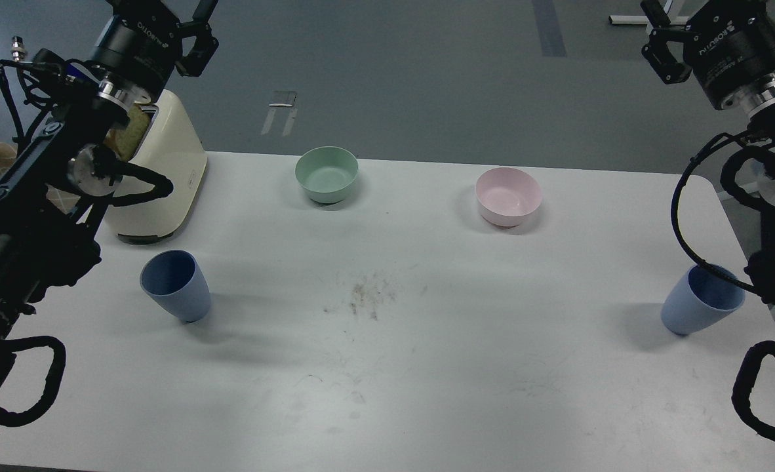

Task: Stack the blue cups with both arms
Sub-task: 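Move the left arm out toward the blue cup near it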

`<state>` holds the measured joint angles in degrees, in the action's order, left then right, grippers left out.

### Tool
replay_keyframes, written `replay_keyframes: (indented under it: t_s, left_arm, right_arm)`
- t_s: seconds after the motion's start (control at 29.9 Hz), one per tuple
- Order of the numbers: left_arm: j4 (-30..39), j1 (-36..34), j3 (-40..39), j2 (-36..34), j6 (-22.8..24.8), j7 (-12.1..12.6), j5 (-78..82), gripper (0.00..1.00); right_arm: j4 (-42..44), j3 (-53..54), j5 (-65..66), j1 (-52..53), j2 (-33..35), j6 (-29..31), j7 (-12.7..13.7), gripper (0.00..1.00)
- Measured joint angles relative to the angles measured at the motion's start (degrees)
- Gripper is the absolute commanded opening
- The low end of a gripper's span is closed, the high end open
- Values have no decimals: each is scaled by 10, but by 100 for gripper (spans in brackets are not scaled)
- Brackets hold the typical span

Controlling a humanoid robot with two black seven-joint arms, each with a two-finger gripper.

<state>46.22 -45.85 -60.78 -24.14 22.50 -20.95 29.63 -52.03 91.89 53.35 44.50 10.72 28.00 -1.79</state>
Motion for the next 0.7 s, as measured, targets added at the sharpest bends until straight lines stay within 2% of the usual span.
replay_keyframes:
  t_s: [0.37,0.7]
  left_arm:
    - [0,-1,2,9,-3,1,-1,98]
    - [-3,0,4,-3,12,17,3,97]
  right_arm:
    - [4,0,-1,4,1,0,0,100]
    - [8,4,-17,-4,15,0,2,100]
